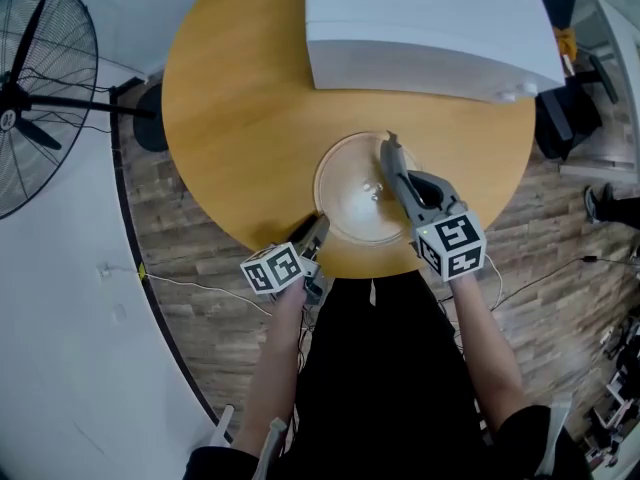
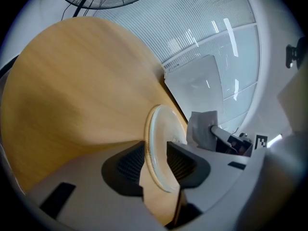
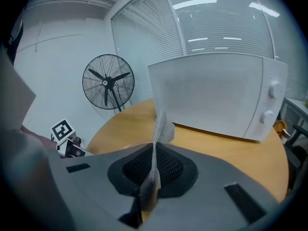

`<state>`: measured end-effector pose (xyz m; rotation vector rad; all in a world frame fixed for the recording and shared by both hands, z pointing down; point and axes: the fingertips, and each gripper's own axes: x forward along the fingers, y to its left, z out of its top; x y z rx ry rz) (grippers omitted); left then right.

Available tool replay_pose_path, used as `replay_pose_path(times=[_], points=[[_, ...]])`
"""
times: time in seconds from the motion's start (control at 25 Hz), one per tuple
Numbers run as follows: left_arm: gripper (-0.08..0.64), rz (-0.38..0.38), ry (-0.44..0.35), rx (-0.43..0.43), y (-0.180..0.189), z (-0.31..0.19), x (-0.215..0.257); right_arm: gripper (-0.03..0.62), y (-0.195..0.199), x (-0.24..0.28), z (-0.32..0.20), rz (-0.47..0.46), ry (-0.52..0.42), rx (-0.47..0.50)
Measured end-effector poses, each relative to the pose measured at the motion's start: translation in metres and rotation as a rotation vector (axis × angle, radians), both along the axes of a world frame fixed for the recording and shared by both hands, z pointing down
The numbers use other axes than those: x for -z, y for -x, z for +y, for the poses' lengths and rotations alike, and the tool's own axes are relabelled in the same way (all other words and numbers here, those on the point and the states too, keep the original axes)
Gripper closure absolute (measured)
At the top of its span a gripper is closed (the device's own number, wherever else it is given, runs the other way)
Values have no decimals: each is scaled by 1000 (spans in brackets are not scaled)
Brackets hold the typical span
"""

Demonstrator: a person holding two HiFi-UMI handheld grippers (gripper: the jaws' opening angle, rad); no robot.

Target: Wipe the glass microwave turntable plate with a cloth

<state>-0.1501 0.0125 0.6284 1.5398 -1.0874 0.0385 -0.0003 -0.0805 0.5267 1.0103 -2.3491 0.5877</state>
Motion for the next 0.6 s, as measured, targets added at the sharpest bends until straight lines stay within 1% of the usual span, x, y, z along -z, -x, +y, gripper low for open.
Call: replay_pose_path(times=[0.16,0.24,0.32,0.48,0.56,0.6], points=[[428,27,13,-18,-6,-5,-2,572,2,-14,-6,8,15,2],[435,26,24,-28,-7,-7,-5,572,5,-19,-9,22,19,10],[470,11,40,-35,-7,-7,-8,571,8,-24,-12,36,23,18],[493,19,60,-27,-9,-7,-8,571,15,-36,-18,69,31,43],[522,15,72,-24,-7,-6,-9,572,19,-45,-22,86,36,54],[525,12,77,-24,-7,-6,-10,572,21,-49,-24,94,39,59]])
